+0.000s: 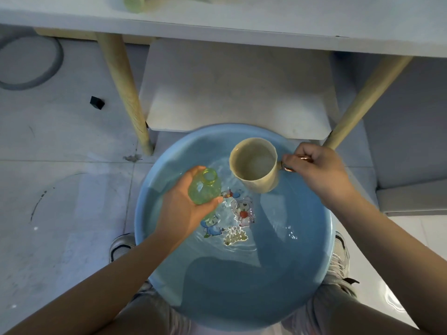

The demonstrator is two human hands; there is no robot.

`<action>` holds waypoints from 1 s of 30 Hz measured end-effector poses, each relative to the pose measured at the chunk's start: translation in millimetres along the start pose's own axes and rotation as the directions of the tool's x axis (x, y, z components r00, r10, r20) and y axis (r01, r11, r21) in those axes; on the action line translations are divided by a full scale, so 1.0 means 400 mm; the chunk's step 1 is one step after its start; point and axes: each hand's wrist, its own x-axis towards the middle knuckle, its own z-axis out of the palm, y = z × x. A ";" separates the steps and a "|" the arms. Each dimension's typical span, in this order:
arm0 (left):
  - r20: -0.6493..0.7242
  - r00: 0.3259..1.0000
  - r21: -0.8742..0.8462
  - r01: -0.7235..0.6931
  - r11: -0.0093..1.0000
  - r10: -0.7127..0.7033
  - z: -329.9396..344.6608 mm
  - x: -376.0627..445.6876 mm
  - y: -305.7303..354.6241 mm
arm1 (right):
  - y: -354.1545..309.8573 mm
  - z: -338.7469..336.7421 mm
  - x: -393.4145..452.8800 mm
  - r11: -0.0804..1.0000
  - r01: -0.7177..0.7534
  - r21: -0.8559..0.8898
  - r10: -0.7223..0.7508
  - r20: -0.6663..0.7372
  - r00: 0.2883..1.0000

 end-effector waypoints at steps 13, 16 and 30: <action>0.017 1.000 0.018 -0.022 1.000 0.022 0.002 0.003 0.020 | -0.136 -0.002 -0.056 0.867 0.355 -0.349 -0.385 -0.017 0.923; 0.018 0.999 0.023 -0.034 0.999 0.034 0.002 0.003 0.023 | -0.135 0.002 -0.055 0.821 0.422 -0.385 -0.464 -0.019 0.885; 0.028 0.998 0.022 -0.052 0.998 0.051 0.005 0.003 0.031 | -0.151 -0.001 -0.055 0.686 0.561 -0.463 -0.638 -0.012 0.770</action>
